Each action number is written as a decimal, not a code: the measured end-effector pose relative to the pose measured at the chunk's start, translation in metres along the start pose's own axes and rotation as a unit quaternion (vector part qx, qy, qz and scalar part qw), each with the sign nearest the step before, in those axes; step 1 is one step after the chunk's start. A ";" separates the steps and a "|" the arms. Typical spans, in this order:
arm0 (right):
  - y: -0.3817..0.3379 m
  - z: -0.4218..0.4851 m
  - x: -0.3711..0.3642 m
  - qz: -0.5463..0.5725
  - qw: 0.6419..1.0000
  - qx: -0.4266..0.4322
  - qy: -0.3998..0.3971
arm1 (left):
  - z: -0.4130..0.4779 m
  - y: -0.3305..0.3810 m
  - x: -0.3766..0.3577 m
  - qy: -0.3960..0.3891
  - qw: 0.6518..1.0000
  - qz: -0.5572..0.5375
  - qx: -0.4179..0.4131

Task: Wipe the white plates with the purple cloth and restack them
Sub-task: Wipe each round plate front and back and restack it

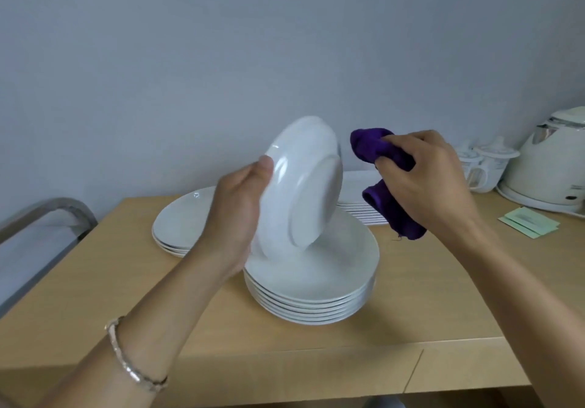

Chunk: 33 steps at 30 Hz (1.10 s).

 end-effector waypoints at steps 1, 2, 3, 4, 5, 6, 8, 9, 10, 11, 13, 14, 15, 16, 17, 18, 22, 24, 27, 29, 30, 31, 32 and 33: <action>-0.006 0.001 0.000 0.007 1.000 0.005 0.004 | 0.003 -0.010 0.004 0.000 0.996 -0.071 0.046; -0.012 0.002 0.000 0.013 1.000 0.010 0.006 | 0.004 -0.022 0.005 -0.007 0.987 -0.134 0.094; -0.017 0.002 -0.002 0.017 1.000 0.015 0.004 | 0.003 -0.034 0.006 -0.014 0.972 -0.189 0.136; -0.022 0.002 -0.005 0.020 1.000 0.020 -0.003 | 0.001 -0.044 0.006 -0.017 0.958 -0.232 0.165; -0.026 0.002 -0.009 0.023 0.999 0.024 -0.015 | 0.000 -0.052 0.008 -0.012 0.948 -0.263 0.180; -0.030 0.001 -0.014 0.023 0.999 0.027 -0.029 | -0.001 -0.060 0.010 -0.001 0.940 -0.284 0.188; -0.035 -0.001 -0.026 0.028 0.997 0.032 -0.060 | -0.002 -0.077 0.017 0.026 0.930 -0.305 0.204; -0.037 -0.003 -0.033 0.035 0.996 0.034 -0.075 | -0.003 -0.084 0.019 0.034 0.926 -0.310 0.211; -0.039 -0.006 -0.041 0.043 0.994 0.034 -0.092 | -0.003 -0.089 0.019 0.038 0.923 -0.315 0.219; -0.041 -0.009 -0.049 0.049 0.992 0.033 -0.108 | -0.003 -0.093 0.020 0.041 0.920 -0.317 0.226; -0.046 -0.013 -0.066 0.060 0.988 0.042 -0.135 | -0.002 -0.097 0.023 0.041 0.922 -0.305 0.237; -0.048 -0.014 -0.075 0.067 0.986 0.045 -0.147 | -0.001 -0.098 0.025 0.037 0.927 -0.289 0.236; -0.051 -0.014 -0.084 0.074 0.984 0.046 -0.158 | 0.001 -0.097 0.030 0.035 0.936 -0.264 0.230; -0.052 -0.015 -0.093 0.075 0.981 0.047 -0.172 | 0.003 -0.097 0.035 0.041 0.948 -0.227 0.219; -0.054 -0.016 -0.102 0.072 0.979 0.051 -0.186 | 0.003 -0.095 0.043 0.061 0.962 -0.172 0.202; -0.055 -0.017 -0.110 0.062 0.976 0.057 -0.198 | 0.003 -0.090 0.052 0.086 0.975 -0.097 0.180; -0.047 -0.028 -0.130 0.033 0.969 0.049 -0.240 | 0.002 -0.072 0.044 0.054 0.965 0.237 0.102; -0.042 -0.032 -0.131 0.042 0.967 0.037 -0.247 | 0.001 -0.075 0.040 0.015 0.944 0.316 0.093; -0.048 -0.034 -0.129 0.036 0.969 0.048 -0.238 | 0.001 -0.077 0.038 -0.038 0.931 0.354 0.078; -0.064 -0.037 -0.127 0.021 0.971 0.088 -0.222 | 0.002 -0.084 0.038 -0.067 0.919 0.378 0.092; -0.076 -0.040 -0.127 0.023 0.969 0.115 -0.215 | 0.004 -0.088 0.039 -0.076 0.913 0.389 0.097; -0.088 -0.043 -0.129 0.032 0.966 0.142 -0.215 | 0.006 -0.088 0.039 -0.084 0.912 0.393 0.085; -0.097 -0.044 -0.133 0.040 0.960 0.164 -0.222 | 0.009 -0.086 0.038 -0.095 0.913 0.392 0.062; -0.103 -0.044 -0.137 0.046 0.956 0.177 -0.231 | 0.009 -0.084 0.037 -0.104 0.914 0.391 0.037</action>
Point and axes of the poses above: each hand's wrist, its own z-axis towards the middle knuckle, its own x-axis out of the back of the hand, y = z × x, the point moved 10 cm from there along z, towards the middle knuckle, and after that the axes turned 11 degrees about x, right-handed, at the moved point
